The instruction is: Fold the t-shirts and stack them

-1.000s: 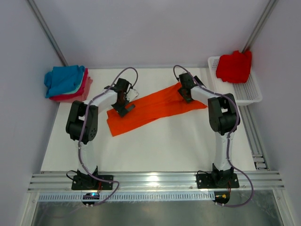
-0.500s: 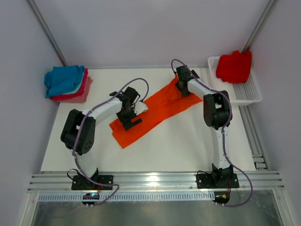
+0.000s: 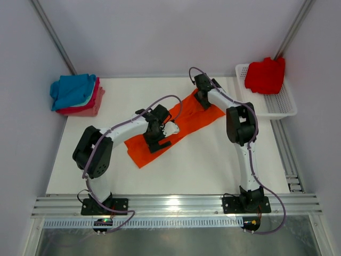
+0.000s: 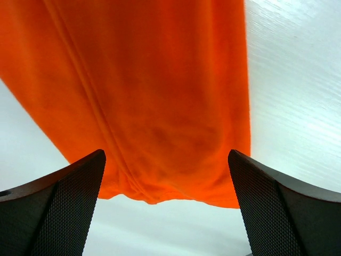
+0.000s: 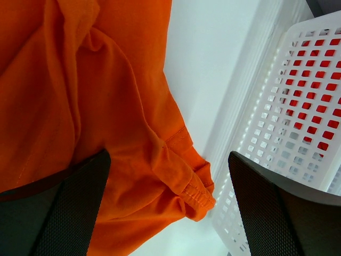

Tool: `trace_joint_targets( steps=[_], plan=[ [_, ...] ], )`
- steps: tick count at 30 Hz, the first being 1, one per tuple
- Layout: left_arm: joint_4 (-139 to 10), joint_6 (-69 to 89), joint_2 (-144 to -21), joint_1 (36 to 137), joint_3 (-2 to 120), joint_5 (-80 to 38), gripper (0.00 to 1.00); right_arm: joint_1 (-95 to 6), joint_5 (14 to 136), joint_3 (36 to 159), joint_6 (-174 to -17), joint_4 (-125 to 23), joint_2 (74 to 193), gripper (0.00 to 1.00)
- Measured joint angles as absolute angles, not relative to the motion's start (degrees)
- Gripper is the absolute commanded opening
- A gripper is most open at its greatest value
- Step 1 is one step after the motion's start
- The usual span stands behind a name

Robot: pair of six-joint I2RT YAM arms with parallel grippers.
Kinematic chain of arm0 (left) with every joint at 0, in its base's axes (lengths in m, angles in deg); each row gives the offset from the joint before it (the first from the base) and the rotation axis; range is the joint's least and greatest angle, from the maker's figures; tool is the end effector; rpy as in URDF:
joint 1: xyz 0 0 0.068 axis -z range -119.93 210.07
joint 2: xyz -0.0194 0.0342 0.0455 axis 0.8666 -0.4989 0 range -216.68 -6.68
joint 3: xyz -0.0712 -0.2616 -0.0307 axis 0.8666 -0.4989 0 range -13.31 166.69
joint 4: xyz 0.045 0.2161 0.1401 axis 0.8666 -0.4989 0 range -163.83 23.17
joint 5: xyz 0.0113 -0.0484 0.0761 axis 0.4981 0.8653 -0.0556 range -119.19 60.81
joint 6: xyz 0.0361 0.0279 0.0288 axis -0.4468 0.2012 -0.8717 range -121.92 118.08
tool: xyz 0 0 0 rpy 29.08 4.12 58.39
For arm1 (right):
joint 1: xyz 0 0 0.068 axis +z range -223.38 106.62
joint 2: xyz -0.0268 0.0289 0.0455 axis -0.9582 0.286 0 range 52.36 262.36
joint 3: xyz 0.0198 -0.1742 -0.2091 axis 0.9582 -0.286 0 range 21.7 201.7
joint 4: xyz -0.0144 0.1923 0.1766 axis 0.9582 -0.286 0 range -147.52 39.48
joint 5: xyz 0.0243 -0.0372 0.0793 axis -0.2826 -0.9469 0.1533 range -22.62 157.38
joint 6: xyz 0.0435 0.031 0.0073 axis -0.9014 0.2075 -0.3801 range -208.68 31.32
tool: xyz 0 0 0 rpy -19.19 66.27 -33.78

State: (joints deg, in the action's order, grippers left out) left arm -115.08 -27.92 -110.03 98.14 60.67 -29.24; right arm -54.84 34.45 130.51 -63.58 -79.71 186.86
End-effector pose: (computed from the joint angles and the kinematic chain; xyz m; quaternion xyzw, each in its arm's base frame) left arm 0.2734 -0.2142 0.1954 0.5273 0.8428 -0.0109 0.1072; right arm 0.4912 0.1444 0.1648 -0.2605 0.8806 -0.2863 0.2734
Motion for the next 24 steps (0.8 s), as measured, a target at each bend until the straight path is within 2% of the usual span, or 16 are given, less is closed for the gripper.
trace_joint_targets(
  steps=[11, 24],
  plan=[
    [-107.69, -25.93, -110.05, 97.06, 61.80, -36.87, 0.99, -54.75, 34.32, 130.51, -63.58, -79.67, 186.88, 0.96],
    [-100.30, -25.34, -112.04, 90.05, 61.76, -43.16, 0.99, -54.68, 33.88, 131.95, -63.45, -79.54, 188.02, 0.96]
  ],
)
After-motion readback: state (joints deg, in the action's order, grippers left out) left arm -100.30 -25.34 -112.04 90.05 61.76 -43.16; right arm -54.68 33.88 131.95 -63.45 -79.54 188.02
